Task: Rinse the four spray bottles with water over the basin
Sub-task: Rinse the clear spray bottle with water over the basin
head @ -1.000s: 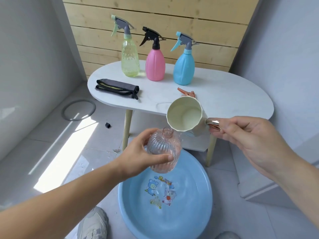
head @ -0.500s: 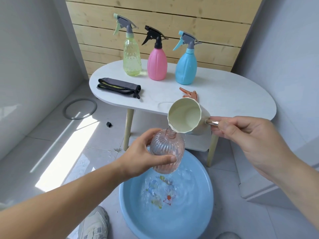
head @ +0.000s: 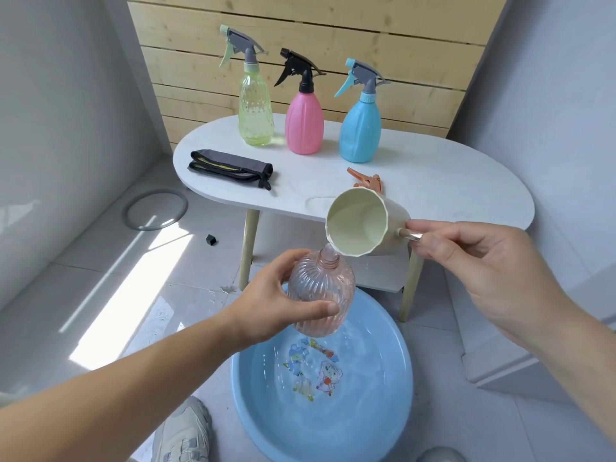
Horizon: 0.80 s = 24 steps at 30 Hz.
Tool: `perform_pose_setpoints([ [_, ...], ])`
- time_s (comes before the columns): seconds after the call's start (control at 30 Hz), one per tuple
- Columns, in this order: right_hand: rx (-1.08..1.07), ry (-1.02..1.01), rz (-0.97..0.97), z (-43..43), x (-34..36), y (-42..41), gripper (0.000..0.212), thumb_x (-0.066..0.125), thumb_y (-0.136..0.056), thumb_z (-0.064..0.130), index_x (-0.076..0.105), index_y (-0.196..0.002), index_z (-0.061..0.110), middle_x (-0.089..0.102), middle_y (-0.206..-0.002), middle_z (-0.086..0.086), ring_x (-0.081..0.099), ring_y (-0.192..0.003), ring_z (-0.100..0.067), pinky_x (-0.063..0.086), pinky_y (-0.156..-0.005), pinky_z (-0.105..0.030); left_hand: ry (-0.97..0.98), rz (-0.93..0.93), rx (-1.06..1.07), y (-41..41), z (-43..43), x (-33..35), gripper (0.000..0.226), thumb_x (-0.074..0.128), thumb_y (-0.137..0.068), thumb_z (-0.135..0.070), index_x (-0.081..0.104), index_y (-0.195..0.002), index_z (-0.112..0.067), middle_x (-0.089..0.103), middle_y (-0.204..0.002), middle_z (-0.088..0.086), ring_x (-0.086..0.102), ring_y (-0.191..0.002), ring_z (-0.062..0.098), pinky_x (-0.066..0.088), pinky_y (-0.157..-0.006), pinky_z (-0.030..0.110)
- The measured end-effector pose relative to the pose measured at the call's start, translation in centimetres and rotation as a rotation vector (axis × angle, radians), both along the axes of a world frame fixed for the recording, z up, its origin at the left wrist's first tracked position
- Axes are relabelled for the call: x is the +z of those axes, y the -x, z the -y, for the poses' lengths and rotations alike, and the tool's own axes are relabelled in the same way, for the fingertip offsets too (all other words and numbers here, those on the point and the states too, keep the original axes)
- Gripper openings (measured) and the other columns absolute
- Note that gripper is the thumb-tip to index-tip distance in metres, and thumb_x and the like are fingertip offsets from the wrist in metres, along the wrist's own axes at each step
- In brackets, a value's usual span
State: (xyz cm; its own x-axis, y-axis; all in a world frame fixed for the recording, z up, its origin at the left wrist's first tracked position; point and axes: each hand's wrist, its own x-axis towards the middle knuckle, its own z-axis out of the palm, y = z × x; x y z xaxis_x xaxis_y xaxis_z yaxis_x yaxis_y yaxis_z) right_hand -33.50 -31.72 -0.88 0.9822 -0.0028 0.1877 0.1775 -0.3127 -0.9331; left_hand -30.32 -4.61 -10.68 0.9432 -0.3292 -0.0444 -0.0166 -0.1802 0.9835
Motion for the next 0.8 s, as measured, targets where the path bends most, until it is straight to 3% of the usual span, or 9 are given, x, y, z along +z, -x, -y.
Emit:
perform_pose_setpoints([
  [0.23,0.001,0.017,0.032,-0.18,0.17,-0.03,0.013,0.069,-0.082,0.030,0.080,-0.084,0.022,0.076,-0.111,0.010,0.069,-0.111,-0.008,0.047,-0.107,-0.044,-0.002,0.002,0.004,-0.06,-0.03,-0.19,0.082,0.097,-0.057,-0.042,0.062,-0.130,-0.032,0.073,-0.121,-0.010,0.067,-0.117,0.006,0.055,-0.098,0.024],
  [0.4,-0.012,0.025,0.046,-0.27,0.31,0.06,0.017,0.069,-0.080,0.032,0.080,-0.081,0.019,0.076,-0.111,0.008,0.069,-0.110,-0.007,0.048,-0.107,-0.043,-0.003,0.006,-0.005,-0.12,-0.02,-0.19,0.077,0.097,-0.061,-0.037,0.063,-0.130,-0.031,0.073,-0.123,-0.009,0.067,-0.119,0.009,0.055,-0.101,0.030],
  [0.57,-0.010,0.044,0.038,-0.24,0.53,0.12,0.011,0.070,-0.087,0.019,0.079,-0.082,0.018,0.076,-0.111,0.009,0.067,-0.111,-0.003,0.048,-0.107,-0.038,-0.008,0.008,-0.001,-0.06,-0.02,-0.28,0.073,0.097,-0.063,-0.031,0.064,-0.127,-0.033,0.073,-0.121,-0.011,0.067,-0.117,0.006,0.055,-0.096,0.023],
  [0.8,-0.005,0.065,0.053,-0.14,0.54,0.22,0.014,0.070,-0.087,0.017,0.080,-0.079,0.023,0.075,-0.112,0.010,0.067,-0.111,-0.002,0.048,-0.103,-0.030,-0.006,0.002,-0.003,-0.18,0.02,-0.45,0.075,0.098,-0.064,-0.029,0.063,-0.130,-0.032,0.073,-0.122,-0.011,0.067,-0.119,0.006,0.055,-0.096,0.022],
])
